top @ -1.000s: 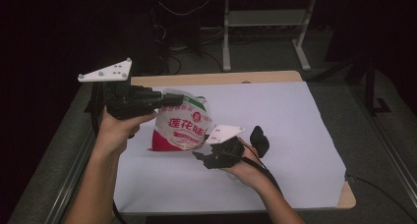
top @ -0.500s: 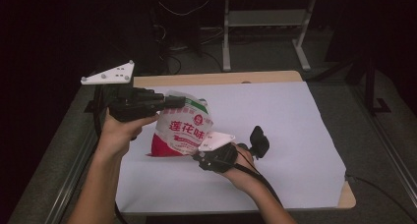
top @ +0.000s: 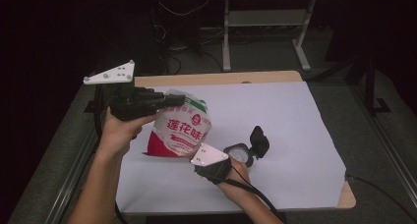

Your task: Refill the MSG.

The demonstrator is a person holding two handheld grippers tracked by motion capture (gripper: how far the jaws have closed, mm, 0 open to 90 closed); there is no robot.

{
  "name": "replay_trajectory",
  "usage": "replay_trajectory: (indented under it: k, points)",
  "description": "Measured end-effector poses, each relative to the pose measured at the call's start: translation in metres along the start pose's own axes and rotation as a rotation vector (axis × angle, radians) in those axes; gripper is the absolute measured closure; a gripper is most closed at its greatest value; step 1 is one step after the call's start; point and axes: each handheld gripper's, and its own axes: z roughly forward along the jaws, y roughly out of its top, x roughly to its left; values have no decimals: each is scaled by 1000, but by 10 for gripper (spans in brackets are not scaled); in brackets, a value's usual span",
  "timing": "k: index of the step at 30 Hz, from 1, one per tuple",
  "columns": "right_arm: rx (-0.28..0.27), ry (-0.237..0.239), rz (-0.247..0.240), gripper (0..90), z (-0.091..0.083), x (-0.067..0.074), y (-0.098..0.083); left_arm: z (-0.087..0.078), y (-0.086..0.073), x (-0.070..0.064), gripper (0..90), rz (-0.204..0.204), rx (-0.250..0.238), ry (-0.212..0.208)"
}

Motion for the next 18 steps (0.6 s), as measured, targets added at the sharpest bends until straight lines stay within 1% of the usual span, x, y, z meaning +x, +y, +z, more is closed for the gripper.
replay_trajectory:
  k: [3, 5, 9, 10, 11, 14, 16, 18]
  points:
    - [-1, 21, 1, 739, 1, 4, -1, 2, -1, 0, 900, -2, 10, 7]
    - [-1, 21, -3, 741, 0, 5, -2, 2, -1, 0, 900, -1, 11, 8]
    - [-10, 44, -11, 749, -1, 6, -2, 3, 0, 0, 900, -2, 16, 12]
    - [-11, 46, -15, 753, -1, 7, -2, 4, 0, 0, 900, 0, 25, 13]
    - [-9, 50, -12, 755, -1, 8, -2, 6, 0, 1, 900, -1, 30, 17]
    - [-2, 70, -30, 757, 0, 10, -3, 11, 0, 2, 900, 5, 53, 25]
    - [-10, 82, -32, 762, 1, 12, -4, 15, 0, 5, 900, 1, 63, 22]
    - [-6, 84, -42, 766, 1, 15, -4, 20, 0, 6, 900, -9, 72, 21]
